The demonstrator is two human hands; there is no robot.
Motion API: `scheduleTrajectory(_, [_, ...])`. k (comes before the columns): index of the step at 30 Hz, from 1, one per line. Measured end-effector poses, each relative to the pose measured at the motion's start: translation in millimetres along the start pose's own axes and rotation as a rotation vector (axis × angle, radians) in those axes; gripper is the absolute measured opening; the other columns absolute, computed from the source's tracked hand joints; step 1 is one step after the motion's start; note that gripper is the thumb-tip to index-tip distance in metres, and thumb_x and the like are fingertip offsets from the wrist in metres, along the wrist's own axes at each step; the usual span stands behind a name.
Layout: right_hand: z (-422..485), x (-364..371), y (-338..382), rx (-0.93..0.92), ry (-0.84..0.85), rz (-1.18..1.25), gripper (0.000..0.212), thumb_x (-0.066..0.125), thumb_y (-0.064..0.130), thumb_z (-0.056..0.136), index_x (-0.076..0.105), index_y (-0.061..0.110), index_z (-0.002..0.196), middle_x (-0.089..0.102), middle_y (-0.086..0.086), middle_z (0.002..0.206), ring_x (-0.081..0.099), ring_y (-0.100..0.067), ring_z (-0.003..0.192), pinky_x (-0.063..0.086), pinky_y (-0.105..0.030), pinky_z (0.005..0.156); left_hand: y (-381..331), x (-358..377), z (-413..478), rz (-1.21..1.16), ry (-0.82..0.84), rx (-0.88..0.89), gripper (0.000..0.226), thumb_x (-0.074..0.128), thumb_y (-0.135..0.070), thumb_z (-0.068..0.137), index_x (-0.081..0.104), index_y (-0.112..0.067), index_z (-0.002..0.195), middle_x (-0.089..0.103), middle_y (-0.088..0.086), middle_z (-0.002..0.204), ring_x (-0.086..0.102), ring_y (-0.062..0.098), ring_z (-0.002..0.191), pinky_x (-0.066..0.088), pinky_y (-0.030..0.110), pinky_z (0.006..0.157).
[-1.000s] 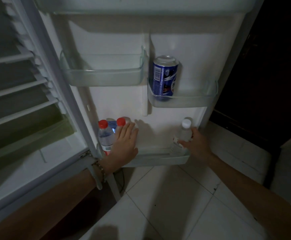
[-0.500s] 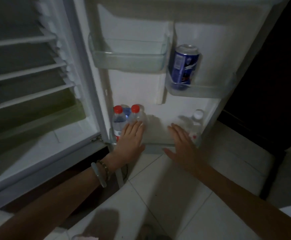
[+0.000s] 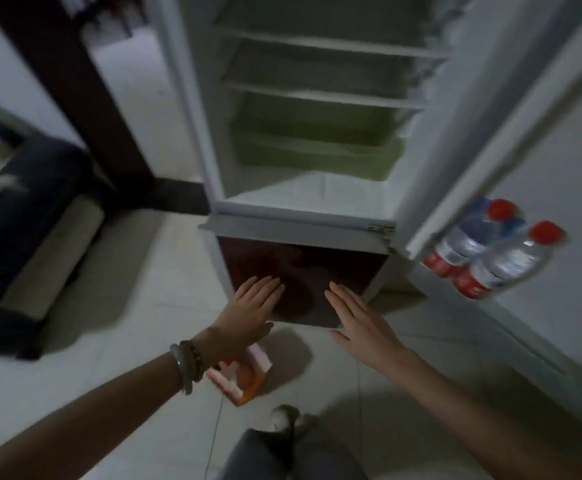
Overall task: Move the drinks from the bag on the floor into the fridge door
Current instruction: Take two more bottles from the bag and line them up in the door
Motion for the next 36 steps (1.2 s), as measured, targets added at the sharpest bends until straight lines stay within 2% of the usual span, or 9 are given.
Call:
scheduleTrajectory(5, [46,82,35,-0.216,0.227,0.033,0.074,0.081,0.029,0.065,0.051,0.005,0.129,0.053,-0.013,0.135,0.053,-0.026,0.121,0.053,-0.040,0.088,72,54,-67,-0.151,0.075,-0.498,0.073,0.051,-0.041,0.091,0.019,-0.006,0.145,0.020,0.014,0.153,0.015,0.028,0.142,0.011,0.040,0.115])
scheduleTrajectory(8, [58,131,58,-0.351,0.330,0.046,0.071,0.080,0.035,0.066,0.055,0.007,0.126,0.054,-0.009,0.134,0.053,-0.020,0.122,0.046,-0.030,0.096,90,100,-95,-0.184,0.153,-0.656,0.072,0.047,-0.041,0.092,0.014,-0.008,0.147,0.015,0.011,0.155,0.011,0.026,0.142,0.010,0.039,0.116])
scheduleTrajectory(11, [58,192,72,-0.469,0.435,0.059,0.061,0.059,0.028,0.088,0.035,0.007,0.140,0.033,-0.007,0.150,0.032,-0.019,0.137,0.027,-0.030,0.110,104,150,-109,-0.225,0.197,-0.749,0.071,0.051,-0.037,0.091,0.015,-0.009,0.146,0.017,0.010,0.154,0.012,0.026,0.142,0.012,0.039,0.116])
scheduleTrajectory(12, [60,212,75,-0.514,0.422,0.086,0.061,0.064,0.027,0.085,0.040,0.008,0.137,0.039,-0.007,0.146,0.038,-0.019,0.134,0.033,-0.031,0.107,107,166,-108,-0.239,0.193,-0.760,0.071,0.052,-0.036,0.090,0.017,-0.009,0.146,0.020,0.011,0.154,0.014,0.027,0.142,0.012,0.040,0.116])
scheduleTrajectory(15, [63,291,69,-0.564,0.469,0.115,0.058,0.076,0.029,0.071,0.057,0.014,0.123,0.061,-0.004,0.126,0.058,-0.016,0.115,0.050,-0.029,0.089,111,233,-94,-0.259,0.218,-0.731,0.070,0.056,-0.033,0.089,0.023,-0.009,0.145,0.025,0.012,0.152,0.018,0.028,0.141,0.014,0.040,0.115])
scheduleTrajectory(21, [84,459,50,-0.575,0.532,0.093,0.051,0.054,0.009,0.087,0.041,0.014,0.136,0.041,-0.007,0.145,0.038,-0.023,0.134,0.043,-0.039,0.102,120,393,-43,-0.106,0.301,-0.370,0.063,0.072,-0.025,0.074,0.050,-0.008,0.131,0.049,0.014,0.137,0.041,0.031,0.130,0.025,0.043,0.109])
scheduleTrajectory(25, [105,554,57,-0.677,0.502,0.148,0.051,0.063,0.004,0.079,0.049,0.010,0.128,0.053,-0.012,0.133,0.050,-0.026,0.124,0.051,-0.039,0.092,134,499,-13,-0.034,0.346,-0.252,0.059,0.049,-0.017,0.091,0.024,-0.011,0.144,0.021,0.013,0.153,0.012,0.031,0.142,0.006,0.049,0.116])
scheduleTrajectory(30, [119,678,71,-0.873,0.559,0.122,0.030,0.058,0.012,0.085,0.055,0.012,0.115,0.059,-0.009,0.120,0.053,-0.024,0.111,0.049,-0.038,0.092,154,610,13,-0.056,0.313,-0.218,0.058,0.048,-0.018,0.092,0.024,-0.011,0.144,0.024,0.014,0.152,0.017,0.029,0.141,0.005,0.043,0.115])
scheduleTrajectory(36, [110,762,79,-1.007,0.531,0.190,0.016,0.060,0.009,0.075,0.060,0.009,0.090,0.061,-0.009,0.092,0.055,-0.025,0.086,0.052,-0.040,0.075,170,713,14,0.149,0.462,-0.294,0.084,0.050,-0.052,0.086,0.012,-0.008,0.146,0.019,0.016,0.153,0.016,0.034,0.140,0.011,0.048,0.115])
Point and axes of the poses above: each hand's wrist, its own z-axis towards the middle knuckle, its own x-axis out of the palm, y = z × x, the point moved 8 cm from there along z, towards the middle knuckle
